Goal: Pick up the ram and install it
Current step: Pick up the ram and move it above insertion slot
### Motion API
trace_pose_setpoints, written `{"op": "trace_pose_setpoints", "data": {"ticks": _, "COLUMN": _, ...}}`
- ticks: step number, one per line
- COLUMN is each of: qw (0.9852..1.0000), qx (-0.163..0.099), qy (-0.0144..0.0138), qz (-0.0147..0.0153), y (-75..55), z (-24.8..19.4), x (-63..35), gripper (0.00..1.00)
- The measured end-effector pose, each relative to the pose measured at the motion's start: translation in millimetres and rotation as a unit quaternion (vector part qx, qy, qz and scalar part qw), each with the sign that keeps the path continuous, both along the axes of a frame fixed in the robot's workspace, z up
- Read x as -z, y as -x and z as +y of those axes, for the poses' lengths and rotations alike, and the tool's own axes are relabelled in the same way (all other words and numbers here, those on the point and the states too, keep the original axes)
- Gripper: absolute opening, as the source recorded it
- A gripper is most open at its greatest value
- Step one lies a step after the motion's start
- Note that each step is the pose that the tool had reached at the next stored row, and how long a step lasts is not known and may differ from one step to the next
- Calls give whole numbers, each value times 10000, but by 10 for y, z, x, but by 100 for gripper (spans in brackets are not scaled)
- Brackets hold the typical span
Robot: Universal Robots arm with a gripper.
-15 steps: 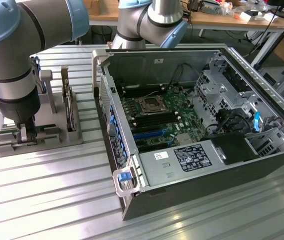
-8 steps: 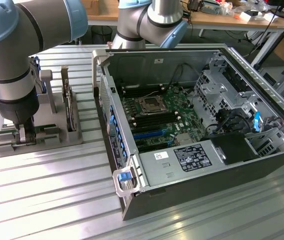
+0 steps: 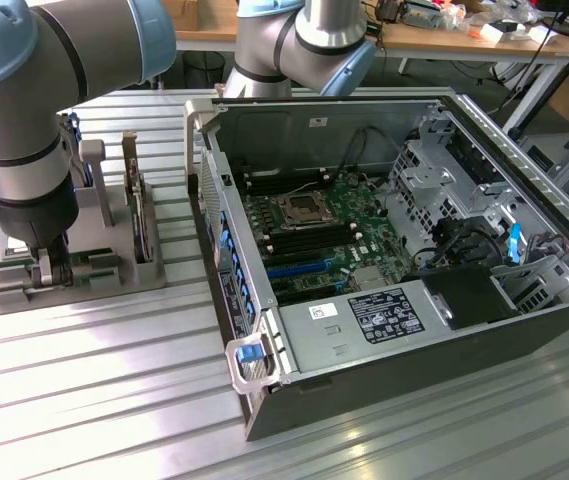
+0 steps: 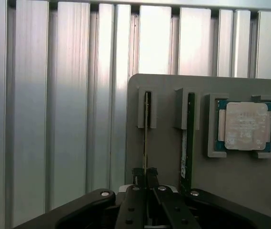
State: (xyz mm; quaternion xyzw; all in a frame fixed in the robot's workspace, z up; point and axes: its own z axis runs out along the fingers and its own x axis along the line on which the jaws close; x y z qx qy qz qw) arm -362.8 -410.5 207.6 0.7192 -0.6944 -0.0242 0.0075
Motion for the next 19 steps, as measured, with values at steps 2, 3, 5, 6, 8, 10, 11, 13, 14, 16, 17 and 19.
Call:
{"op": "trace_pose_setpoints", "data": {"ticks": 2, "qw": 10000, "qx": 0, "qy": 0, "qz": 0, "y": 0, "z": 0, "x": -45, "gripper": 13}}
{"op": "trace_pose_setpoints", "data": {"ticks": 3, "qw": 10000, "qx": 0, "qy": 0, "qz": -1, "y": 0, "z": 0, "x": -64, "gripper": 13}}
{"op": "trace_pose_setpoints", "data": {"ticks": 5, "qw": 10000, "qx": 0, "qy": 0, "qz": 0, "y": 0, "z": 0, "x": -104, "gripper": 13}}
{"op": "trace_pose_setpoints", "data": {"ticks": 6, "qw": 10000, "qx": 0, "qy": 0, "qz": 0, "y": 0, "z": 0, "x": -123, "gripper": 13}}
{"op": "trace_pose_setpoints", "data": {"ticks": 8, "qw": 10000, "qx": 0, "qy": 0, "qz": -1, "y": 0, "z": 0, "x": -156, "gripper": 13}}
{"op": "trace_pose_setpoints", "data": {"ticks": 10, "qw": 10000, "qx": 0, "qy": 0, "qz": 0, "y": 0, "z": 0, "x": -191, "gripper": 13}}
{"op": "trace_pose_setpoints", "data": {"ticks": 11, "qw": 10000, "qx": 0, "qy": 0, "qz": 0, "y": 0, "z": 0, "x": -210, "gripper": 13}}
{"op": "trace_pose_setpoints", "data": {"ticks": 13, "qw": 10000, "qx": 0, "qy": 0, "qz": 0, "y": 0, "z": 0, "x": -241, "gripper": 13}}
{"op": "trace_pose_setpoints", "data": {"ticks": 14, "qw": 10000, "qx": 0, "qy": 0, "qz": -1, "y": 0, "z": 0, "x": -256, "gripper": 13}}
{"op": "trace_pose_setpoints", "data": {"ticks": 16, "qw": 10000, "qx": 0, "qy": 0, "qz": -1, "y": 0, "z": 0, "x": -294, "gripper": 13}}
{"op": "trace_pose_setpoints", "data": {"ticks": 17, "qw": 10000, "qx": 0, "qy": 0, "qz": 0, "y": 0, "z": 0, "x": -323, "gripper": 13}}
{"op": "trace_pose_setpoints", "data": {"ticks": 19, "qw": 10000, "qx": 0, "qy": -1, "qz": -1, "y": 0, "z": 0, "x": -380, "gripper": 13}}
